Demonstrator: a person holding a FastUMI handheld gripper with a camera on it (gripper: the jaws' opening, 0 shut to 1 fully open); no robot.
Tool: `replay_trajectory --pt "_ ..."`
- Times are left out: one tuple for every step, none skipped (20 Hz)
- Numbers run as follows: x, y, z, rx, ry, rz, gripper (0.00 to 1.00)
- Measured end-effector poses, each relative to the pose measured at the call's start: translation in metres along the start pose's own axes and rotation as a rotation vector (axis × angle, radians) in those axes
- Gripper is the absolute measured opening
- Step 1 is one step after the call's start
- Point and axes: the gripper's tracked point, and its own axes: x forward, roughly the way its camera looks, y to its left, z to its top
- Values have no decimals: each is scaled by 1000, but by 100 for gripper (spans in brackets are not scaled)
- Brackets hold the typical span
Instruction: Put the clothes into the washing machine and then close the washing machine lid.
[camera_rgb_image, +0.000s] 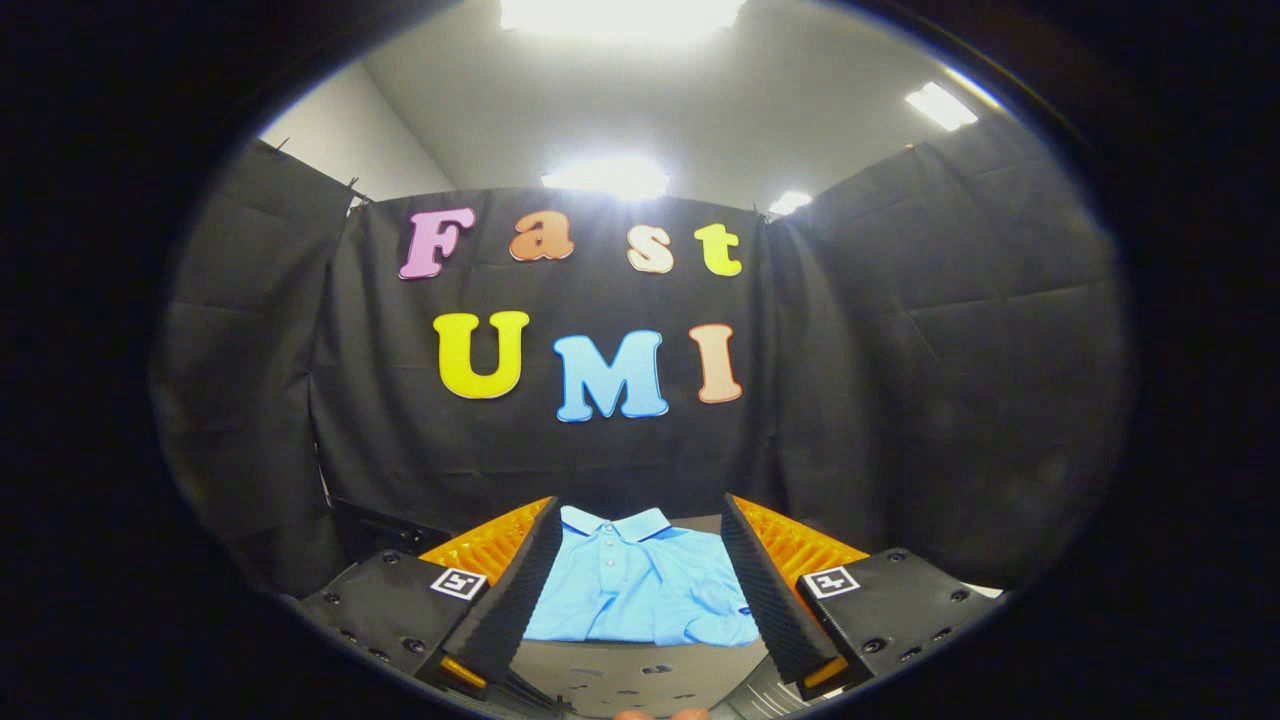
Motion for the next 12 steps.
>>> replay_trajectory --pt "17 -3 -4 -6 38 -3 99" --pt "34 0 -13 -5 79 9 99" --pt "49 4 -25 -5 129 28 99" --pt "65 8 -38 -3 181 49 98" --pt "77 13 -49 7 224 72 98" --pt "87 16 -60 19 265 86 98" --pt "96 19 -71 29 306 94 97" --pt "103 22 -82 42 335 97 98" --pt "110 28 -90 57 356 113 98" --pt "117 34 -100 67 378 120 98" --pt "123 36 -108 69 398 123 98" --pt "130 39 -117 65 415 127 98"
